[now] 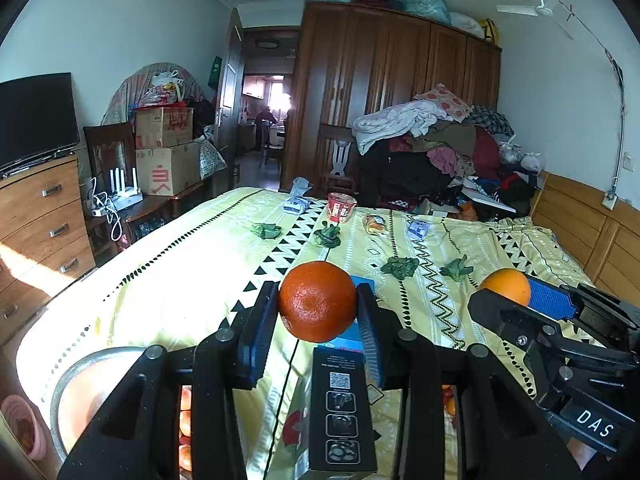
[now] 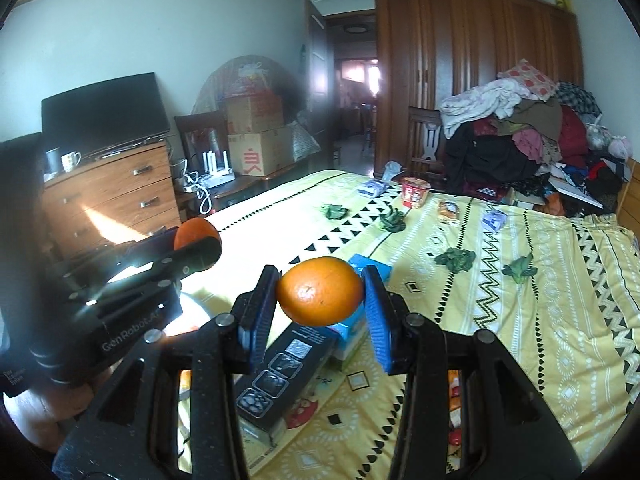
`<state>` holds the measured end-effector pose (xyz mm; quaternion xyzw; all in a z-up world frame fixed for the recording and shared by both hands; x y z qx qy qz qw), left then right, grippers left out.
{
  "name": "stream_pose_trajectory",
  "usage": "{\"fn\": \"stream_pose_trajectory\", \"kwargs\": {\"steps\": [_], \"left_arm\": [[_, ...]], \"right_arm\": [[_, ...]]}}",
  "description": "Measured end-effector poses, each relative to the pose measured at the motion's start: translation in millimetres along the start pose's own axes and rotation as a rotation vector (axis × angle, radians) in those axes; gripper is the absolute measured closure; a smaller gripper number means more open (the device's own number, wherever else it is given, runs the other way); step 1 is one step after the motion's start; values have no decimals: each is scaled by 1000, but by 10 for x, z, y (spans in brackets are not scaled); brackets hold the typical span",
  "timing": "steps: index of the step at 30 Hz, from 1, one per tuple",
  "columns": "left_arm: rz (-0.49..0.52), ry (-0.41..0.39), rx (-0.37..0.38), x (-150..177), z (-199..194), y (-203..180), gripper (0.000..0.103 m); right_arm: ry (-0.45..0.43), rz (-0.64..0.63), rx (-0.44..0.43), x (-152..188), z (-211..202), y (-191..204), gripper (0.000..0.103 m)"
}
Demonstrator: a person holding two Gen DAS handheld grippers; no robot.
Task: Organize fruits
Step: 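Lift both oranges and carry the tools over the steel bowl, then open the left tool to drop its orange while the right tool drops its orange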
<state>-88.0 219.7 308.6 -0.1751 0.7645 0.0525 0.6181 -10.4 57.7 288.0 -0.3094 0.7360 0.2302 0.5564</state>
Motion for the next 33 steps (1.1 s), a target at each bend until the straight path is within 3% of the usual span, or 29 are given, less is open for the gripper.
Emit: {"fn": "stream_pose_trajectory", "kwargs": {"steps": [10,22,33], "left_arm": [[-55,57,-111,329,14,710,63],[-130,220,-292,1070,54,1722,63],[-165,305,-335,1445,157,1999,63]], "right_arm": [[64,-32,-134,142,361,696,60],[258,32,-281,689,951,1393,60],[362,7,-325,995,1178,1709,60]]}}
Point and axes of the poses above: each gripper's, at about its wrist camera, not at the fingertips, and z roughly the way its jaws point, y to its left, x to its underside, the point moved 4 cm from there along z, roughly the way its jaws point, and after that the axes turned 10 degrees about -y, right-handed, at the moved point
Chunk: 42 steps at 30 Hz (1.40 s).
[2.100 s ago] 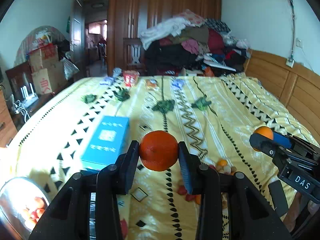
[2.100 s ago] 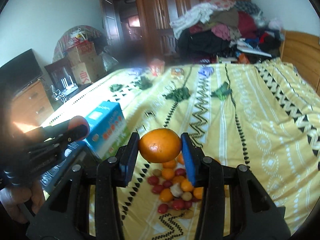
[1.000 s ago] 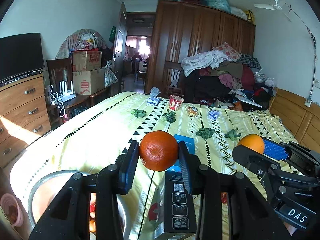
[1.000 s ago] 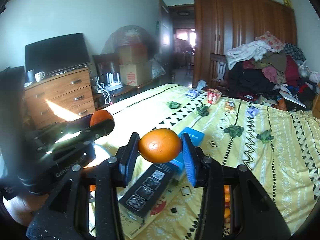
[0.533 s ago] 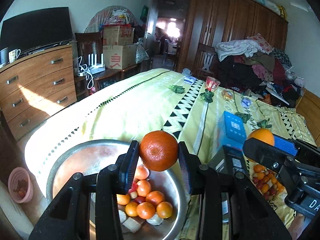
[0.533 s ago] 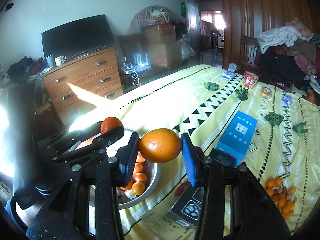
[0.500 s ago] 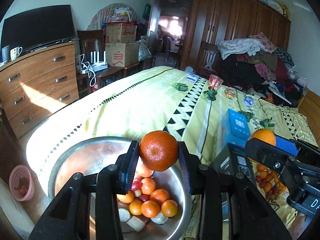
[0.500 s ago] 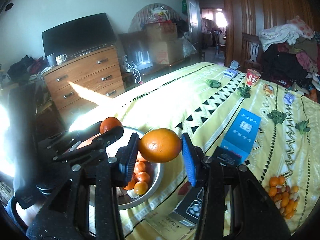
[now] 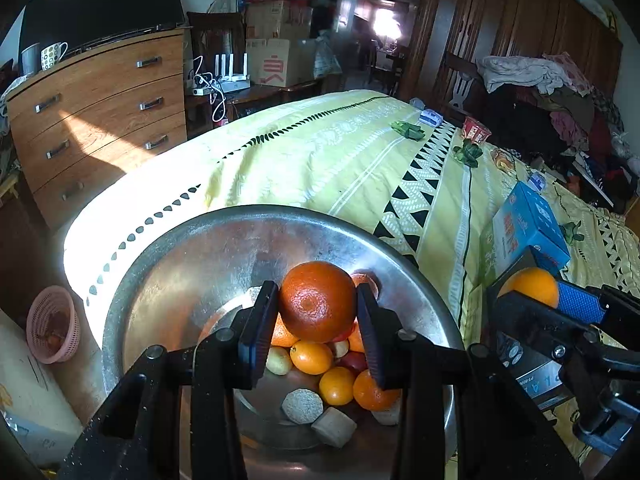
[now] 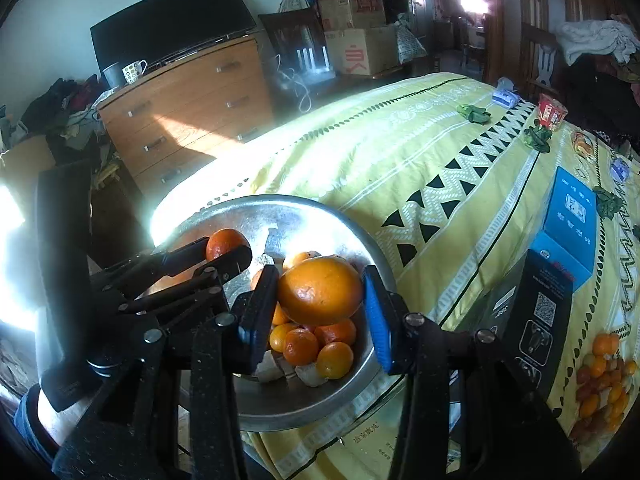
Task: Organize fruits
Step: 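Open the left tool to drop its orange while the right tool drops its orange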
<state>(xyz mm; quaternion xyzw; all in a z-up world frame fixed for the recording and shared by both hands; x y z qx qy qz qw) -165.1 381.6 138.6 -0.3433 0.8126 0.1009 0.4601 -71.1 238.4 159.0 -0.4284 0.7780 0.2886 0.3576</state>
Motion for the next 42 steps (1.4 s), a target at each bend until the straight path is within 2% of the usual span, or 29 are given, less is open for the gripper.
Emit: {"fn": "stream_pose_trajectory", "kwargs": {"steps": [12,32,33,34,36,42], "left_arm": [[-18,27,-16,37,105,158,63],[-44,64,-29,126,262,262,62],[-49,65,-28,125,265,272,58],[-53,60,-31,116,258,279,49],[-61,46,-40,96,230,300,38],[-75,33,-53,86,190,309,32]], "right_arm": [[79,11,-22,111,237,71,60],[111,19,-41,172,421,125,60],[111,22,-45,174,424,128,59],[111,24,-47,176,424,130,59],[111,23,-45,175,420,135,59],[84,21,-48,125,306,138,58]]}}
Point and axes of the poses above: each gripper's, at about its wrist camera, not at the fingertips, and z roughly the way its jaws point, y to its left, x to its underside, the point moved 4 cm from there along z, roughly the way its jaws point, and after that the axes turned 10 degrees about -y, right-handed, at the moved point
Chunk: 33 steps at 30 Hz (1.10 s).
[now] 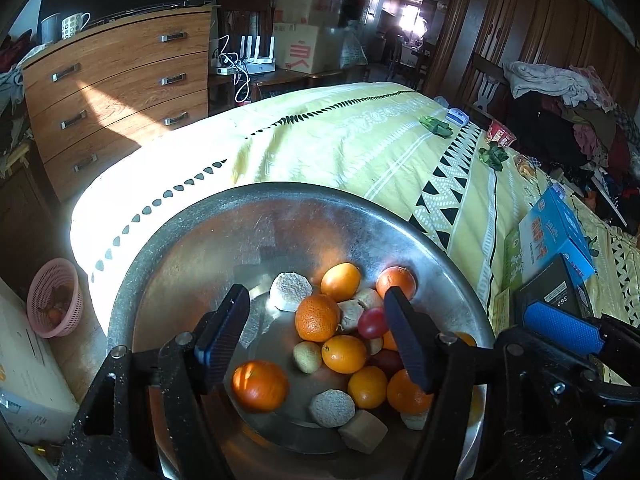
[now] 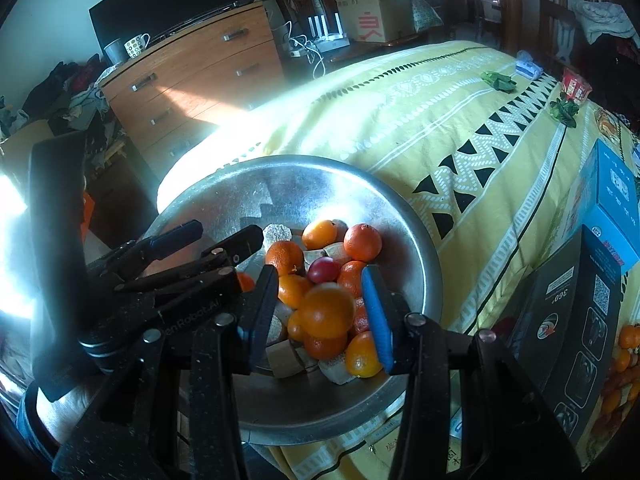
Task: Organize fruits
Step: 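Open the left tool to drop its orange while the right tool drops its orange, then move both open tools back over the fruit pile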
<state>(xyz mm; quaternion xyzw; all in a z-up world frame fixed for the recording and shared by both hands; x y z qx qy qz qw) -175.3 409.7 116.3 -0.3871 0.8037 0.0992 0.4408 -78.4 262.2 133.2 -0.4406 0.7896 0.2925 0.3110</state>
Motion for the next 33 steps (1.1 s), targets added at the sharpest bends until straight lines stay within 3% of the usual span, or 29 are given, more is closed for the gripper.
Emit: {"fn": "stream_pose_trajectory", "kwargs": {"steps": [4,8,10,15,18,21,25,30,32,33], "left_arm": [[-17,-24,20,-46,-123,-35,32],[-34,-95,89,-150,-428,-189,31],[-35,-145,140,-191,-648,-356,22],[30,-210,327,-153,-1125,-1083,18],[66,-204,488,-9,-1331,-1647,15],[162,-169,607,278,-1451,-2293,15],[316,-69,703,796,-1385,-3119,15],[397,124,692,1438,-785,-3767,15],[441,196,673,1687,-460,-3962,22],[462,233,655,1801,-278,-4062,33]], "right_arm": [[-56,5,-29,1,-322,44,56],[-118,-11,-59,188,-853,37,53],[-143,-13,-44,347,-1148,-27,50],[-219,56,61,869,-1794,-359,38],[-263,116,172,1203,-2102,-655,22],[-270,205,267,1545,-2338,-1004,19],[-195,338,301,1972,-2446,-1473,20],[-117,506,284,2478,-2426,-2039,30],[-108,550,284,2614,-2448,-2223,34],[-110,571,282,2660,-2455,-2313,34]]}}
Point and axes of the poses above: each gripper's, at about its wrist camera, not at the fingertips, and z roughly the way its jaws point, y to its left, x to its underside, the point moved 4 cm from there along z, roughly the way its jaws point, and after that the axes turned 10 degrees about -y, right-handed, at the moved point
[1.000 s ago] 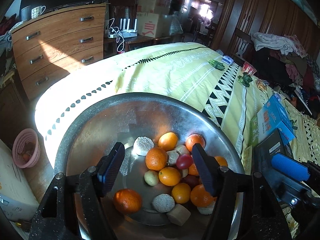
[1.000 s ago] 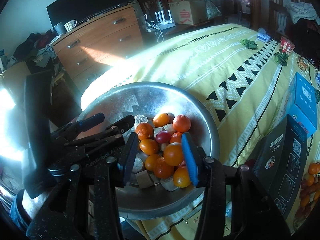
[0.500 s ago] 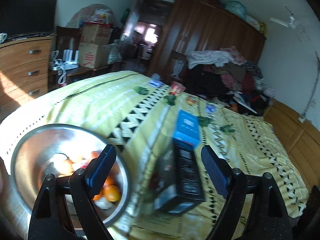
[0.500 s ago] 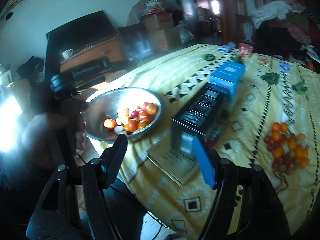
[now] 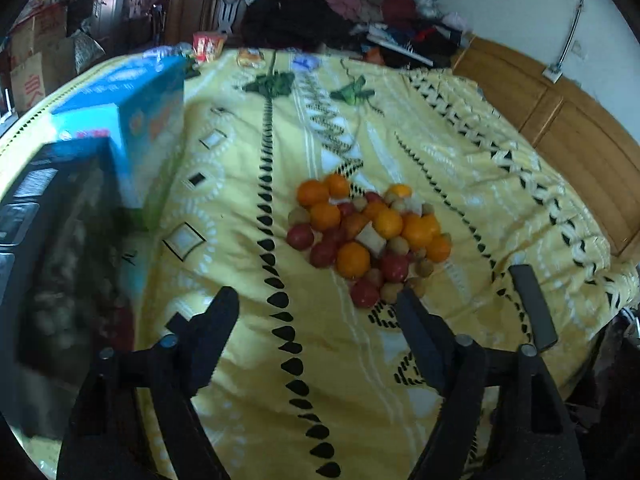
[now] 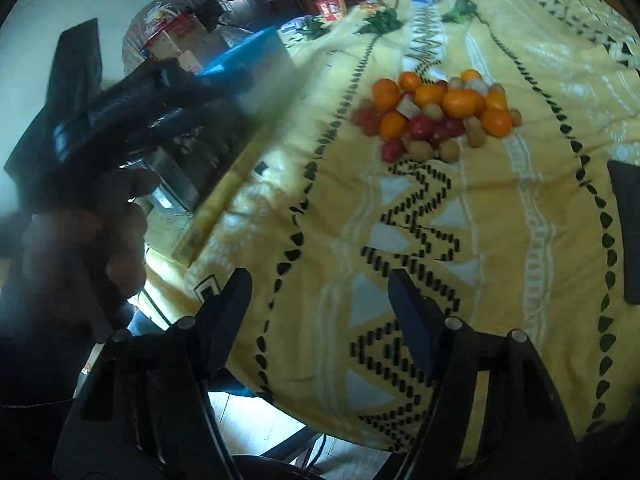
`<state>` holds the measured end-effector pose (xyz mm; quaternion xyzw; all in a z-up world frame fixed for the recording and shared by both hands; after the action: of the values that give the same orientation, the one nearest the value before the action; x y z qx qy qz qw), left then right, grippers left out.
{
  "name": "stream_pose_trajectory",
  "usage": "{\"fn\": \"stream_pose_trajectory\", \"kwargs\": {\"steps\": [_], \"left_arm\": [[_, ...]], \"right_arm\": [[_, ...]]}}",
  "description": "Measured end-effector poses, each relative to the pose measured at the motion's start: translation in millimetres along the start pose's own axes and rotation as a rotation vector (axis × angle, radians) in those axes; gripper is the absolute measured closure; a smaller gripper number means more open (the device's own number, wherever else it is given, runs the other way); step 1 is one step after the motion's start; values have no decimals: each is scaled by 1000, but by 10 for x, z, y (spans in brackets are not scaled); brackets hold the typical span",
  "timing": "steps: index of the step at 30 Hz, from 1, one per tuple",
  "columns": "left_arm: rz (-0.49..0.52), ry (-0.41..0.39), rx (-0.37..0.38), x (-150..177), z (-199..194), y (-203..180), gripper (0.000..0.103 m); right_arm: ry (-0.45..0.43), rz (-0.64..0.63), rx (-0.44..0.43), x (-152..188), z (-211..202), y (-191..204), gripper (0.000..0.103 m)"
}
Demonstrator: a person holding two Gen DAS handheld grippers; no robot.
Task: Organize fruits
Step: 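Move both open tools back over the fruit pile, then grasp a red plum with the left tool while the right tool grasps a kiwi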
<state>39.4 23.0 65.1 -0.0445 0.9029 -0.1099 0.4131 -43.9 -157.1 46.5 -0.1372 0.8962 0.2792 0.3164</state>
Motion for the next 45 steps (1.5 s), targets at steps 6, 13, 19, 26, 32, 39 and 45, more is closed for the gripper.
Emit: {"fn": "stream_pose_trajectory", "kwargs": {"steps": [6,13,19,26,32,39,45], "left_arm": [[-64,76,-31,-37,815,168,56],[-90,91,-54,-185,1255,110,56],[-100,109,-69,-181,1399,158,56],[-73,103,-62,-185,1390,135,74],[-33,35,-51,-232,983,58,74],[-35,37,-5,-53,616,16,74],[-46,42,14,-47,615,-19,74]], "right_arm": [[0,97,33,-51,53,-560,34],[4,120,57,-102,174,-914,34],[-16,95,44,-188,188,-909,34],[-31,101,57,-251,182,-988,34],[-70,97,92,-404,126,-1104,34],[-159,107,177,-870,227,-1418,37],[-177,258,158,-1270,600,-1840,59]]}}
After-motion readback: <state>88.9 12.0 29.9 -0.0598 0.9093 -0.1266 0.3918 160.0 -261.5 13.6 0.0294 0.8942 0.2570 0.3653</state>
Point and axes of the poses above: each gripper's, at about its wrist camera, not at the fingertips, and z roughly the way its jaws point, y to its left, x to its underside, the point moved 4 cm from there along z, roughly the way its jaws point, and after that the axes turned 10 degrees about -y, right-handed, at the moved point
